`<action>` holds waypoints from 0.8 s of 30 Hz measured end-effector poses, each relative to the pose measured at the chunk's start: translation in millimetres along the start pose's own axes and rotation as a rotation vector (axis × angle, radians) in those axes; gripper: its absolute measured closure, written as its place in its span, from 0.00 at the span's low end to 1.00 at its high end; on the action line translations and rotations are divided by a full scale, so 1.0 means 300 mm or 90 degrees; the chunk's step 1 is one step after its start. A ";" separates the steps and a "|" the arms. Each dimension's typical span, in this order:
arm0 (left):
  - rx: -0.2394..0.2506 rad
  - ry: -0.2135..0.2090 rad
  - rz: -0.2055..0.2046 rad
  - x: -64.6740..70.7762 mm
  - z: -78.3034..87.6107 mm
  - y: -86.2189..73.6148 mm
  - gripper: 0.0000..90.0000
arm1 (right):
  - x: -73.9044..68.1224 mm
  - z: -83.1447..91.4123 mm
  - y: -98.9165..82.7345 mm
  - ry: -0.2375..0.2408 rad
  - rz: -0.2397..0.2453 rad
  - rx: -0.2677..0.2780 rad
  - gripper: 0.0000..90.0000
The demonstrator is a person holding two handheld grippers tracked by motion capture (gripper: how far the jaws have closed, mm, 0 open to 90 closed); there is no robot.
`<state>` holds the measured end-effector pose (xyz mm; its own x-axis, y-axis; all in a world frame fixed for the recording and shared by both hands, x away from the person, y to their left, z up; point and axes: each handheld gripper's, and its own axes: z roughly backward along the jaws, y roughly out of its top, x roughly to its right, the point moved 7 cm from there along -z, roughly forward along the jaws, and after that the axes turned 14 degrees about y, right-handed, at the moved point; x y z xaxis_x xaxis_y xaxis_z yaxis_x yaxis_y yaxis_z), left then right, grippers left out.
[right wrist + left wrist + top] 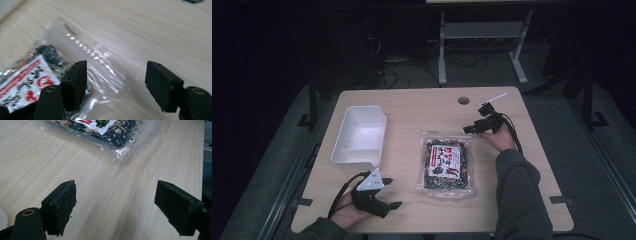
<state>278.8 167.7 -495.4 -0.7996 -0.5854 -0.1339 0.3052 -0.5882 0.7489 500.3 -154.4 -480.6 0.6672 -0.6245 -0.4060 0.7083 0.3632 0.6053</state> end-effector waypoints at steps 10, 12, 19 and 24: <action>0.003 0.001 -0.002 -0.001 0.001 0.001 0.19 | 0.052 -0.057 -0.034 0.002 -0.052 -0.017 0.47; 0.003 0.002 -0.001 -0.002 0.002 0.001 0.19 | 0.055 -0.063 -0.037 0.008 -0.057 -0.015 0.47; 0.003 0.003 0.003 -0.006 0.001 0.001 0.19 | 0.065 -0.084 -0.045 0.047 -0.074 -0.001 0.65; 0.002 0.005 0.003 -0.007 0.000 0.000 0.19 | 0.067 -0.078 -0.048 0.043 -0.066 -0.005 0.79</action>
<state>280.4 168.9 -495.0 -0.7943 -0.5921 -0.1359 0.3068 -0.5840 0.7515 508.9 -155.9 -513.5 0.6037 -0.6113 -0.5117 0.7761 0.3038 0.5526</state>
